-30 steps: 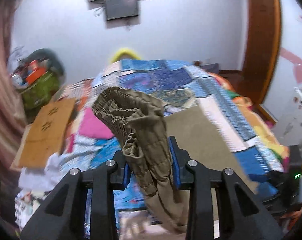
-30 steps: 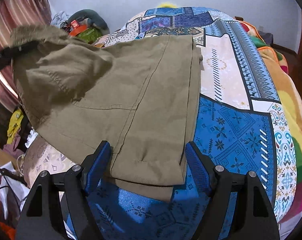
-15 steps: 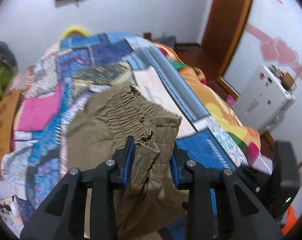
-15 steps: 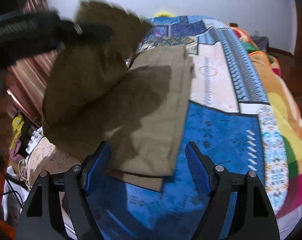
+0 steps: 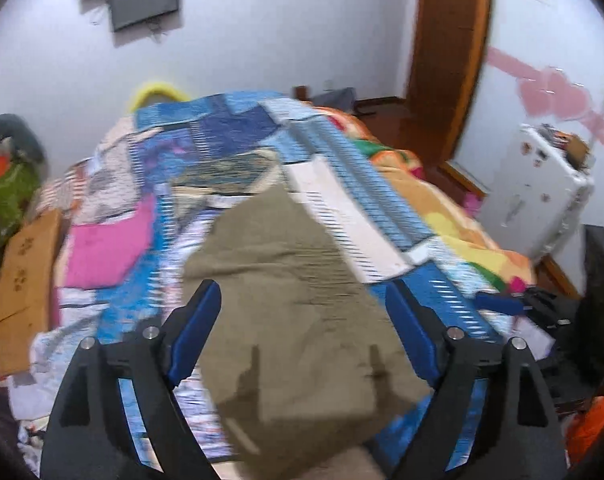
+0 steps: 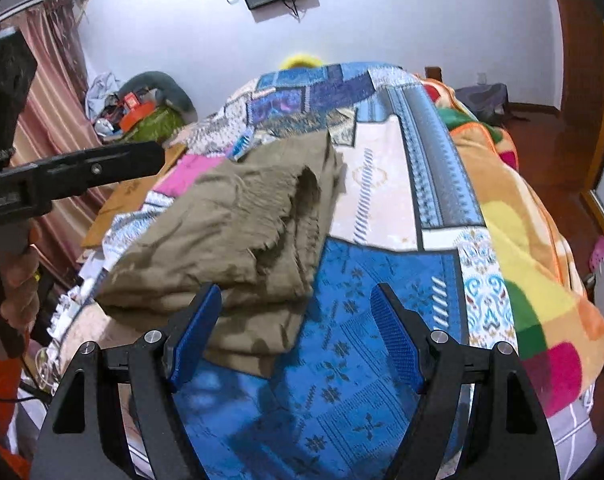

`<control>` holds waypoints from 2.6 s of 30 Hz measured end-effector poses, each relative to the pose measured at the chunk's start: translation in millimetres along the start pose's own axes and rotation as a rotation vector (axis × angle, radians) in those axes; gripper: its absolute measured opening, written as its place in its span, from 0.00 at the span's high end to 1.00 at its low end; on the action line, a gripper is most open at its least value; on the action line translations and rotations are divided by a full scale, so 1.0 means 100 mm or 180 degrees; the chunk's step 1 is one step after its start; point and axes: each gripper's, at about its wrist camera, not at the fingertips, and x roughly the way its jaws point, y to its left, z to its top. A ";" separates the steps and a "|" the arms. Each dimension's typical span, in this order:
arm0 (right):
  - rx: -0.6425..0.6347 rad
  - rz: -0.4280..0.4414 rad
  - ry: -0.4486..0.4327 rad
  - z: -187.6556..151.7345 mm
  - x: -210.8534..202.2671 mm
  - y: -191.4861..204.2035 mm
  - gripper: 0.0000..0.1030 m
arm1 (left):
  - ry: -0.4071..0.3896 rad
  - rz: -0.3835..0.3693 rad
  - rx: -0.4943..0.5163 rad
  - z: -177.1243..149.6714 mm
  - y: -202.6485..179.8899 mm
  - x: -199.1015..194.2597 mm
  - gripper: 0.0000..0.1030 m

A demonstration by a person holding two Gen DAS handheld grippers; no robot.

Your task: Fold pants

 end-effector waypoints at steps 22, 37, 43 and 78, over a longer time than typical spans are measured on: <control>0.0238 0.0243 0.0383 -0.03 0.72 0.01 0.26 | 0.0983 0.0121 -0.0148 0.24 1.25 1.83 0.17; 0.0015 -0.0112 0.0316 0.14 0.65 0.12 0.24 | 0.0968 0.0580 -0.0299 -0.40 1.50 1.64 0.00; 0.0030 -0.0049 0.0265 0.07 0.45 0.26 0.23 | 0.0980 0.0542 -0.0656 -0.74 1.58 1.26 0.00; -0.0178 -0.0144 0.0475 -0.33 0.43 0.36 0.22 | 0.1363 0.0419 -0.1024 -1.40 2.00 0.67 0.00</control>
